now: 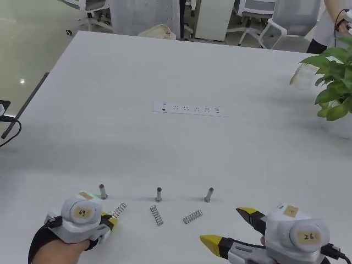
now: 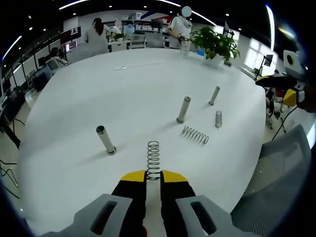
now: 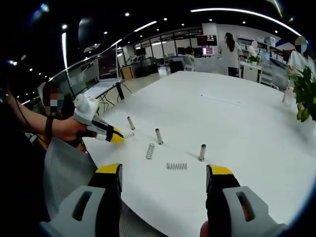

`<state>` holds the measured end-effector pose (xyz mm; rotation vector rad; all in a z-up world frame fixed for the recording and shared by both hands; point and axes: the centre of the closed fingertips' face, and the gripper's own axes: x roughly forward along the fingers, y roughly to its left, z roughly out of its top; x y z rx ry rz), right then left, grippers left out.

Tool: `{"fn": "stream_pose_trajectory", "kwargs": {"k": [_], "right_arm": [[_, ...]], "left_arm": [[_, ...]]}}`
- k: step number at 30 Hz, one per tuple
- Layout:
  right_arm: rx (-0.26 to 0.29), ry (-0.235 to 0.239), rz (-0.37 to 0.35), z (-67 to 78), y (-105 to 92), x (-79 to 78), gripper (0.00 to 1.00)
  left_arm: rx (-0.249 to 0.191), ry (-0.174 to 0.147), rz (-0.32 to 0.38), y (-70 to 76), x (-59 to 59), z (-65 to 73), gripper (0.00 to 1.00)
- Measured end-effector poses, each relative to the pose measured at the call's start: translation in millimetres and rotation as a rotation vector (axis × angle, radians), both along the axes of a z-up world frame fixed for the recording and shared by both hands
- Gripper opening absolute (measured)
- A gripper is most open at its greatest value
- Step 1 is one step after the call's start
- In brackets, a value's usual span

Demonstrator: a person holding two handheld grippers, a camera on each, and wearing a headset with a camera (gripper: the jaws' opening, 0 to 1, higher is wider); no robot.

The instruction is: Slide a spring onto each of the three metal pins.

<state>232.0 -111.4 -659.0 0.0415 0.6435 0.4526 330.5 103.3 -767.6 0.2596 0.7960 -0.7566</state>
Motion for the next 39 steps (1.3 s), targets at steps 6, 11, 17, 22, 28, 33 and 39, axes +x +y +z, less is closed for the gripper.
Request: {"fn": "stream_pose_trajectory", "kwargs": {"k": [6,11,17,22,28,33,39], "right_arm": [[-0.007,0.003,0.005,-0.3,-0.7,-2.5,0.68],[-0.01,0.005,0.008,-1.1,0.4,-3.4,0.68],[-0.011,0.0,0.014,1.0,2.9,-2.1,0.68],[-0.014,0.0,0.031,2.2,7.6,-1.0,0.68],[-0.006,-0.002,0.04,3.7,12.8,0.3,0.67],[-0.004,-0.002,0.059,3.5,17.5,0.8,0.67],[0.005,-0.01,0.078,5.6,22.9,2.2,0.64]], "left_arm": [[0.008,-0.015,-0.002,12.9,-5.0,6.5,0.02],[0.003,-0.024,-0.012,16.7,-8.4,15.3,0.02],[-0.003,-0.05,-0.042,18.1,-9.9,30.1,0.02],[-0.001,-0.082,-0.075,19.3,-11.7,44.2,0.02],[-0.001,-0.106,-0.102,20.7,-15.0,55.4,0.02],[0.001,-0.122,-0.131,19.8,-19.6,63.7,0.02],[0.001,-0.145,-0.18,11.8,-27.8,76.6,0.02]]}}
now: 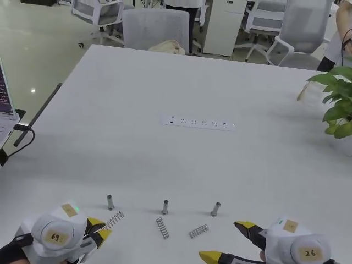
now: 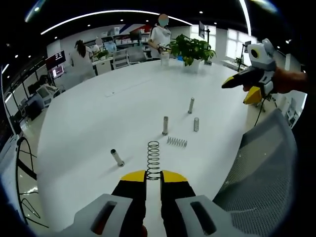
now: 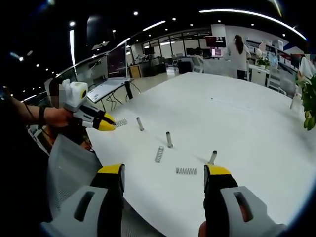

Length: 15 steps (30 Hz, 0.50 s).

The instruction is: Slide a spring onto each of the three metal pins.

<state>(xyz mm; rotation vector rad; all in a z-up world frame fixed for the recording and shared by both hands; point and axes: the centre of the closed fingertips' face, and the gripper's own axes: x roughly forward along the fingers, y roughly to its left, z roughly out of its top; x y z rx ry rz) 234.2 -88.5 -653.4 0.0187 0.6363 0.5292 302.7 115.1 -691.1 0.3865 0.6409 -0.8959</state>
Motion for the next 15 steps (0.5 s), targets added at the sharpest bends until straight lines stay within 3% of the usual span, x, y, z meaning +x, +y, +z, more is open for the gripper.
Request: {"fn": "stream_pose_trajectory", "kwargs": {"k": [7,15], "right_arm": [[0.007,-0.004,0.031,0.5,7.2,1.4,0.62],[0.04,-0.011,0.091,2.5,24.4,1.3,0.52]], "left_arm": [[-0.006,-0.019,-0.064,-14.4,-11.3,11.2,0.02],[-0.015,-0.022,-0.152,-38.2,-29.9,18.2,0.02]]}}
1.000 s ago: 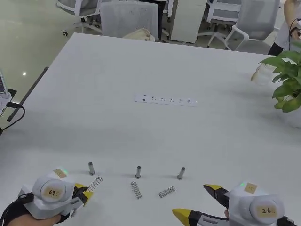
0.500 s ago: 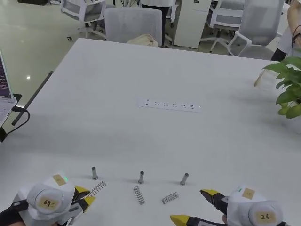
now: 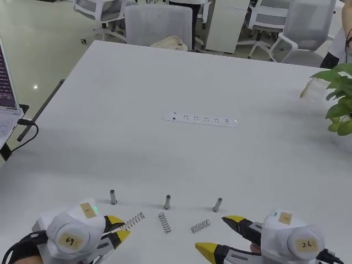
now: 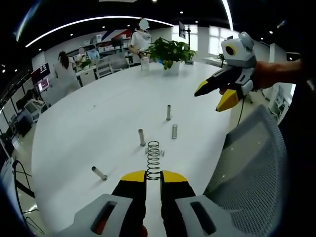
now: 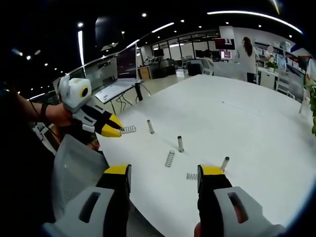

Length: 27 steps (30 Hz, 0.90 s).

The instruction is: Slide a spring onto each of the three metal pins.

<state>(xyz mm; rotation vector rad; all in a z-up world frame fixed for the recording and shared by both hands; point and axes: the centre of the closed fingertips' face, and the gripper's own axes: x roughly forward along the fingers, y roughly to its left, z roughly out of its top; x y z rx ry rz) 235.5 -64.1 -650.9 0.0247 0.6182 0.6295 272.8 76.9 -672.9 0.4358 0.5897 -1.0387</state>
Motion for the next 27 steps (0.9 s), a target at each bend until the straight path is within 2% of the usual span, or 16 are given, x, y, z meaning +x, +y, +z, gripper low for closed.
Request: {"fn": "stream_pose_trajectory", "kwargs": {"k": [5,9,16,27], "right_arm": [[0.014,0.005,0.038,-1.6,10.8,-1.7,0.49],[0.005,0.011,0.074,-5.0,18.5,-3.4,0.46],[0.03,0.01,0.138,-2.4,36.4,-5.6,0.41],[0.071,0.043,0.239,-4.3,54.0,-22.4,0.31]], "left_arm": [[0.001,-0.006,-0.062,-14.4,-12.6,2.8,0.02],[0.01,-0.013,-0.113,-24.7,-22.2,4.6,0.02],[0.026,-0.025,-0.209,-41.6,-42.0,5.8,0.02],[0.018,-0.043,-0.319,-61.5,-64.5,13.7,0.02]]}}
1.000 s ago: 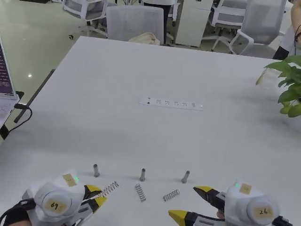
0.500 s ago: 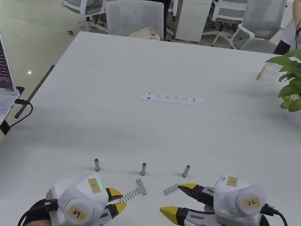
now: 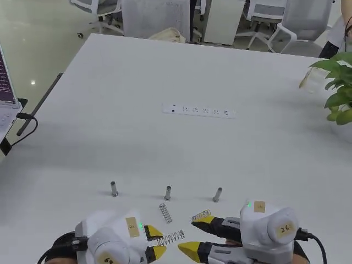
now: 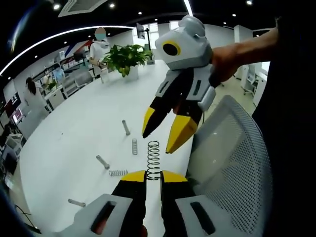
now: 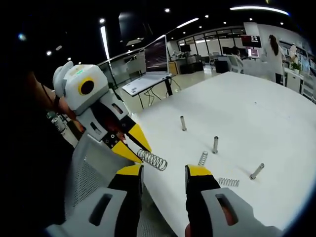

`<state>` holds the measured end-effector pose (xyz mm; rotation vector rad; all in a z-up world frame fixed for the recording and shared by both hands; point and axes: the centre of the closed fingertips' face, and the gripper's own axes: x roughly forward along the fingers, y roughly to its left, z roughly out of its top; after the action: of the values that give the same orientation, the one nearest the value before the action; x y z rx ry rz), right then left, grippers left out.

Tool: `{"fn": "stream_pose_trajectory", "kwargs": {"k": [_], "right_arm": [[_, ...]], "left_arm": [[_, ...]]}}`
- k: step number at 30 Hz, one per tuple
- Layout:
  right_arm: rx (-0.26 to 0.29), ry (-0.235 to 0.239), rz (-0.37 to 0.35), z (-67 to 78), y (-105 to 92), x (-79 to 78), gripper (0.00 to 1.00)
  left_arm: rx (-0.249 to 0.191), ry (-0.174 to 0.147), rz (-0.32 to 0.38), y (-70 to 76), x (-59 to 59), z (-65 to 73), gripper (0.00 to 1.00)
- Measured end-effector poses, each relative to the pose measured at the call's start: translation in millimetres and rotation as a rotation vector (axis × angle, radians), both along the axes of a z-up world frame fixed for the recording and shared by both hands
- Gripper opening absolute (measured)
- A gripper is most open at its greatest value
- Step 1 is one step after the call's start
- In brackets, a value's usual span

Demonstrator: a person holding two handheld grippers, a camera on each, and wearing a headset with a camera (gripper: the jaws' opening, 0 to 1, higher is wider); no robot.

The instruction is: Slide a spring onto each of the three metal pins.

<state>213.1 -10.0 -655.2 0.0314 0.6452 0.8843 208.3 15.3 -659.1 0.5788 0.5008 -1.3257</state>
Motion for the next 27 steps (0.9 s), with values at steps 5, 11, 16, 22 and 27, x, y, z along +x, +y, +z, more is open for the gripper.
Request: {"fn": "stream_pose_trajectory", "kwargs": {"k": [5,11,16,22,27], "right_arm": [[0.029,0.03,0.04,-1.2,6.3,-11.7,0.24],[0.049,0.058,0.062,-2.5,8.5,-22.9,0.18],[0.06,0.059,0.058,0.7,6.0,-25.6,0.14],[0.064,0.057,0.06,5.0,6.2,-25.9,0.12],[0.063,0.059,0.069,9.1,7.3,-26.3,0.11]], "left_arm": [[0.004,-0.017,-0.062,-5.5,-10.7,2.6,0.02],[0.016,-0.03,-0.104,-9.0,-18.1,1.1,0.02],[0.03,-0.043,-0.132,-8.8,-20.5,-0.2,0.02],[0.048,-0.069,-0.158,-10.9,-20.6,-2.5,0.03],[0.052,-0.077,-0.167,-12.6,-19.7,-4.0,0.02]]}}
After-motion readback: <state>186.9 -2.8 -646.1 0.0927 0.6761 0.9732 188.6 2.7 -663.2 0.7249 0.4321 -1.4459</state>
